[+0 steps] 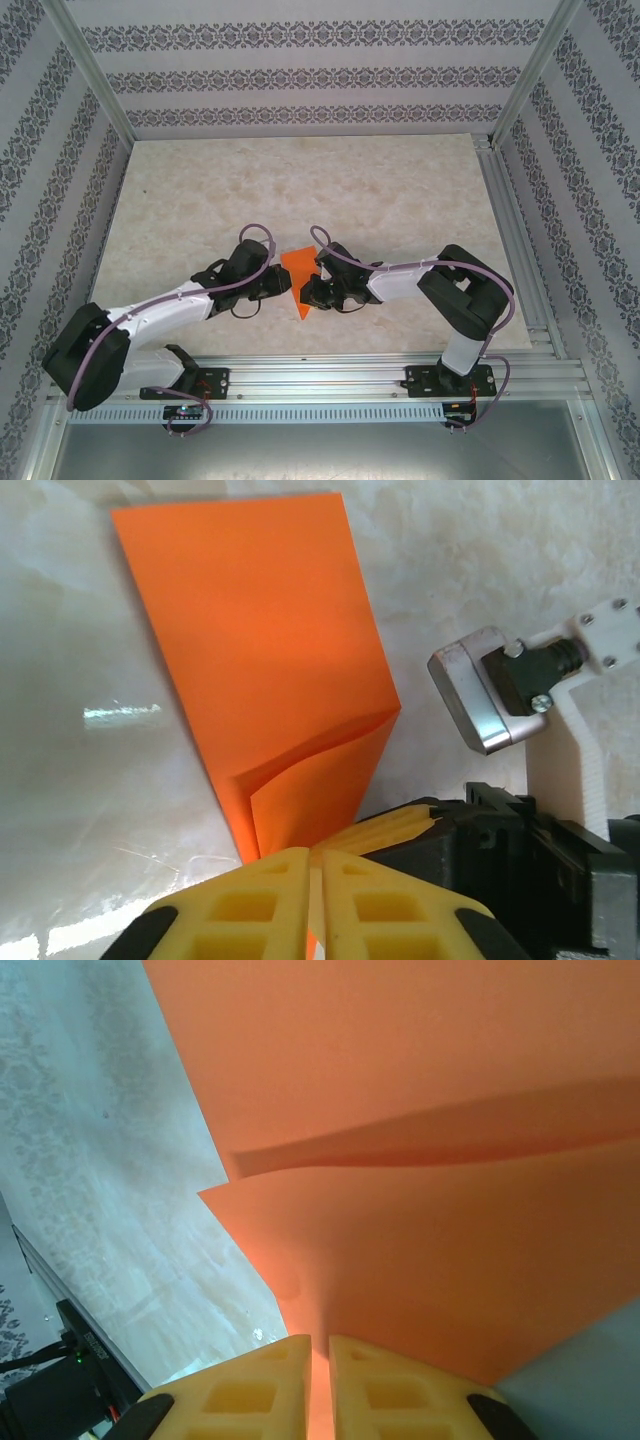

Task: Fold a paper plane with a square sheet of paper (pick it up from the middle)
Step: Third fold the triangle at the center of the table.

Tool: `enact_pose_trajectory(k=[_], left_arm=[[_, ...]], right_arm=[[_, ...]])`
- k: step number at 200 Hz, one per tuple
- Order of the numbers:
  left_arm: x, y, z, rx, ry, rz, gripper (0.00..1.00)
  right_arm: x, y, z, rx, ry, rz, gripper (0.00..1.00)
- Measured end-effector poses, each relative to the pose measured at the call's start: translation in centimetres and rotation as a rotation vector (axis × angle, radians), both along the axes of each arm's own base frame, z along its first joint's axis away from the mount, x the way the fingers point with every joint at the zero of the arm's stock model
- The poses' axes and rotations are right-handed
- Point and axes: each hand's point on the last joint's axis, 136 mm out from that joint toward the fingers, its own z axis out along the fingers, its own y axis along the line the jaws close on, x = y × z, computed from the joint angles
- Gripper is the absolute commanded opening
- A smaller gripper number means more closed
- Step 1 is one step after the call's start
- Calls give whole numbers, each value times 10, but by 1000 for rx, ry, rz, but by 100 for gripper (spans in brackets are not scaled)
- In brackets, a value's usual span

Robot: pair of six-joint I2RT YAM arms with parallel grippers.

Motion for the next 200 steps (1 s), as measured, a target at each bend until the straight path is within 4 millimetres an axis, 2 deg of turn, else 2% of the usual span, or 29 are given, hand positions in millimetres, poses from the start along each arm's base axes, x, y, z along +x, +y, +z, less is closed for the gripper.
enact_pose_trajectory(k=[67, 118, 170, 200], left_arm=[[5, -17, -36, -38, 126, 28, 7], [8, -12, -58, 0, 171, 61, 4], [12, -13, -58, -5, 156, 65, 2], [12, -13, -58, -5, 156, 65, 2]], right_arm=[[0, 0, 0, 5, -2, -2, 14], [1, 1, 2, 11, -6, -3, 15], [-3, 8, 23, 55, -40, 18, 15], [-12, 12, 24, 57, -30, 32, 15]])
